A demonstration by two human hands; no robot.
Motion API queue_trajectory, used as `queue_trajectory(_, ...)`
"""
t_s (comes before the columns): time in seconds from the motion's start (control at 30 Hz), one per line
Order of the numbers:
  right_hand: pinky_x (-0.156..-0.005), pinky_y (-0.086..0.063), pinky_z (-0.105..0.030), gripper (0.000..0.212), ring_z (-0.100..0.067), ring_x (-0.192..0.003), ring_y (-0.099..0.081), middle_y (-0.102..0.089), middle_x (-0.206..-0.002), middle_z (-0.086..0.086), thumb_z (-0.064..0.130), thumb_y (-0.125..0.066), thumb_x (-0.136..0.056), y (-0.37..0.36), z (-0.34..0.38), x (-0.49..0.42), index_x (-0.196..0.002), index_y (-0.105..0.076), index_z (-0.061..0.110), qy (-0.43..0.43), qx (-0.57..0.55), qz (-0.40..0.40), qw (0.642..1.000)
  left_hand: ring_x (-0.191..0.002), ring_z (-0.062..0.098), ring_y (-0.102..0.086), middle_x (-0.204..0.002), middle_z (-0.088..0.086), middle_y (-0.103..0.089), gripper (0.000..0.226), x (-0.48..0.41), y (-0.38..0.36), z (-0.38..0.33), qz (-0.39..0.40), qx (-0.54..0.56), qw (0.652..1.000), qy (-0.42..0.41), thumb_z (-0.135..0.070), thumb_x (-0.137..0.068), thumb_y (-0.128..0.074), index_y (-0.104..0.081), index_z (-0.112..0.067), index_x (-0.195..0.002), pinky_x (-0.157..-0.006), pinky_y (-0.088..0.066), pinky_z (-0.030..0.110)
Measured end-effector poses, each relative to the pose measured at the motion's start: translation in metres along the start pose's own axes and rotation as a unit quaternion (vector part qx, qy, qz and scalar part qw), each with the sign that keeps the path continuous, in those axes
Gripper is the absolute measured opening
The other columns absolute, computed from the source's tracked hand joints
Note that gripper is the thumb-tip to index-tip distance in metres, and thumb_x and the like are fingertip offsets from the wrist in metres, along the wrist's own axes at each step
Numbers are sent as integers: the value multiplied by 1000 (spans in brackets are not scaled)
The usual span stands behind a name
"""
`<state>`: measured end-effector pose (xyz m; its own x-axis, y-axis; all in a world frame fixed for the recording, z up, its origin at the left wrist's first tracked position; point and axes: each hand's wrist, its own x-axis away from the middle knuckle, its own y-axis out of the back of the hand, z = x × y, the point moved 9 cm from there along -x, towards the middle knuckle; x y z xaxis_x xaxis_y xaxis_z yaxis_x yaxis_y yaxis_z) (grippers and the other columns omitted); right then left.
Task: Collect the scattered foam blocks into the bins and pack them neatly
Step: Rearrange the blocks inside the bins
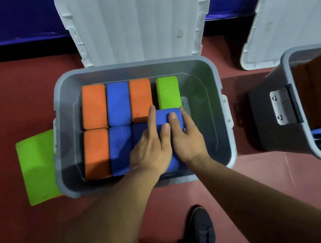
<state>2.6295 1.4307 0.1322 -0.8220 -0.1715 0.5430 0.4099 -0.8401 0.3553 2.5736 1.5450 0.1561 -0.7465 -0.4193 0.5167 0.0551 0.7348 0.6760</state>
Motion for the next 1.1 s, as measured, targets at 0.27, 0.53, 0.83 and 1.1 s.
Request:
queue_trajectory(0.27,-99,-39,-27,66,-22,-104,-53,-34,-125,-9,56,-45,-101,-5,-60,-36,-160,-21,38,9,81,-54,995,-144,18,-19,-163,-6,-23,77,-36,-59,33,-82,-111,990,-7,-59,-86,10,-8,-43,-159,-112,-9,41)
queue_trajectory(0.53,-115,-35,-46,62,-31,-139,-35,-21,-153,-12,53,-45,-102,-32,-81,-59,-157,-19,46,60,127,-101,985,-156,23,-14,-168,8,-18,61,-54,-76,62,-189,-225,949,-114,-45,-106,-7,-25,-24,-161,-124,-13,50)
queue_trajectory(0.83,-124,-24,-42,65,-14,-154,-17,-18,-168,-3,45,-41,-106,-32,-70,-64,-162,-15,23,106,131,-40,985,-155,22,-19,-167,8,-23,63,-53,-72,57,-210,-217,946,-118,-47,-106,-10,-31,-21,-159,-124,-14,50)
queue_trajectory(1.1,-105,-31,-53,60,-31,-132,-40,-41,-144,-13,52,-36,-100,-54,11,-35,-148,-41,17,188,274,-134,934,-152,23,-28,-164,6,-32,59,-45,17,75,-244,-198,941,-129,-47,-106,-21,-40,-21,-155,-121,-21,51)
